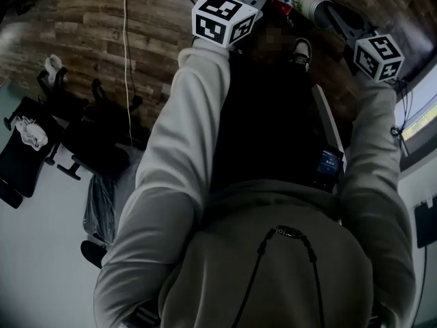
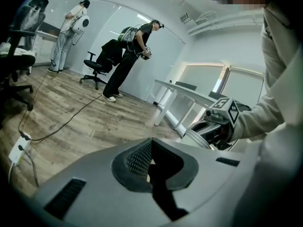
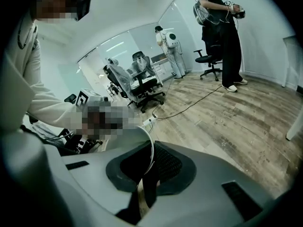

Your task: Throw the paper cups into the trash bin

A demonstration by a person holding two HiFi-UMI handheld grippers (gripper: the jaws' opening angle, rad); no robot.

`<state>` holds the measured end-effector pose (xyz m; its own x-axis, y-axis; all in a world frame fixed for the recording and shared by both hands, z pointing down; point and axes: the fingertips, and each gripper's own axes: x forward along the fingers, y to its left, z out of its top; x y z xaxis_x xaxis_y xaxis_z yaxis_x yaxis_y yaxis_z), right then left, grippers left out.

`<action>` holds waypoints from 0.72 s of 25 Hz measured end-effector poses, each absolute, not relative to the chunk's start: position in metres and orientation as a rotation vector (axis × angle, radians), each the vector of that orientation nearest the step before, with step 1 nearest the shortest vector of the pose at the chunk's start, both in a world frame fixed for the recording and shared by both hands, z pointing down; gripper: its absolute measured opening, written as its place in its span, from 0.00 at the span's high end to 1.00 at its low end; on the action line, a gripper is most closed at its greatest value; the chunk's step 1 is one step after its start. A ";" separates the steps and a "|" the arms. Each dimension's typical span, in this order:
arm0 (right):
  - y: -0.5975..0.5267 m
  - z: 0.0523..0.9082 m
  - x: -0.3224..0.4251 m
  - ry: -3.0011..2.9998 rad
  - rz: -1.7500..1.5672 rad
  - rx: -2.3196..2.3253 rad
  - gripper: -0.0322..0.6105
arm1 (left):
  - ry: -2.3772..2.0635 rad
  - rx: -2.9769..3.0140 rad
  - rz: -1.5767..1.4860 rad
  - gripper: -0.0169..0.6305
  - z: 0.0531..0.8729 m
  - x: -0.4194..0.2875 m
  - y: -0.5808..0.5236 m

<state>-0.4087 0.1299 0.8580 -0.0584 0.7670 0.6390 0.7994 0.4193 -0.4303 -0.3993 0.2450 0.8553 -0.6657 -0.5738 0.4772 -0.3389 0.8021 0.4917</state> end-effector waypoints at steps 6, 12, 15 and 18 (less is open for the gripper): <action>0.120 0.895 -0.390 -1.758 -0.142 -1.323 0.89 | -2.315 0.737 -0.486 0.98 0.871 -0.391 0.219; 0.114 0.944 -0.375 -1.693 -0.270 -1.338 0.89 | -2.306 0.725 -0.458 0.98 0.897 -0.385 0.217; 0.112 0.942 -0.367 -1.668 -0.245 -1.341 0.89 | -2.301 0.714 -0.467 0.98 0.899 -0.380 0.215; 0.111 0.958 -0.356 -1.598 -0.190 -1.304 0.88 | -2.286 0.735 -0.496 0.98 0.899 -0.380 0.212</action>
